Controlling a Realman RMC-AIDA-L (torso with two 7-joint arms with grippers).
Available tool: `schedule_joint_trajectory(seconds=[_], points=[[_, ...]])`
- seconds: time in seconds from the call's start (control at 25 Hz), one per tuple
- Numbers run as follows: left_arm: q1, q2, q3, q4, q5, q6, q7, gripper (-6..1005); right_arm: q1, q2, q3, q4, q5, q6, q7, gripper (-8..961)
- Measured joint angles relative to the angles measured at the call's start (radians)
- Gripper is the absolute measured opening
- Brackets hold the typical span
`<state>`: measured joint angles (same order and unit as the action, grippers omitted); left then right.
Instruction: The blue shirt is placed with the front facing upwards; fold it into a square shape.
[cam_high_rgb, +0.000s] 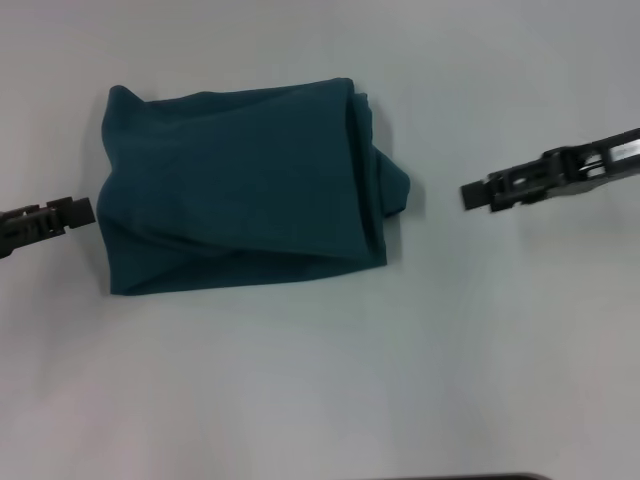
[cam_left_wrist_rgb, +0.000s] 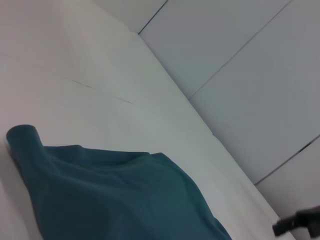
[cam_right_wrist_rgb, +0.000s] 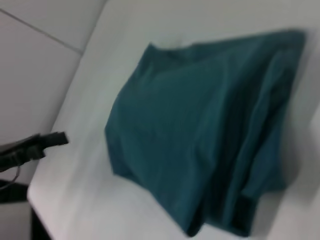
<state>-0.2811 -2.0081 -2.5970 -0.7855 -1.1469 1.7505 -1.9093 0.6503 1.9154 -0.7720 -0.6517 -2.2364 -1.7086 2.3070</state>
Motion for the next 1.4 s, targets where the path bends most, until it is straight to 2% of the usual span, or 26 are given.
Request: schedule_joint_trajectory(seconds=[0.24,0.32,0.52,0.76,1.0,1.4], points=[[-0.009,-0.007,0.0,0.001,-0.008,-0.001,-0.002,586,0.084,0.045,-0.003,0.113,-0.022,0.009,0.039,899],[-0.011,-0.009,-0.001,0.0,-0.011,-0.002,-0.002,586,0.099,0.067,-0.005,0.117,-0.022,0.025,0.072,899],[-0.016,-0.02,-0.023,0.001,-0.013,-0.002,-0.002,588,0.105,0.101,-0.025,0.126,-0.031,0.137,0.161,898],[-0.026,-0.026,-0.047,0.001,-0.014,-0.002,-0.002,586,0.104,0.118,-0.021,0.192,-0.028,0.199,0.192,897],[-0.03,-0.029,-0.062,0.001,-0.014,-0.008,0.001,588,0.101,0.144,-0.02,0.212,-0.026,0.209,0.208,896],[-0.03,-0.034,-0.063,0.002,-0.014,-0.019,0.002,586,0.097,0.148,-0.019,0.238,-0.002,0.221,0.215,880]])
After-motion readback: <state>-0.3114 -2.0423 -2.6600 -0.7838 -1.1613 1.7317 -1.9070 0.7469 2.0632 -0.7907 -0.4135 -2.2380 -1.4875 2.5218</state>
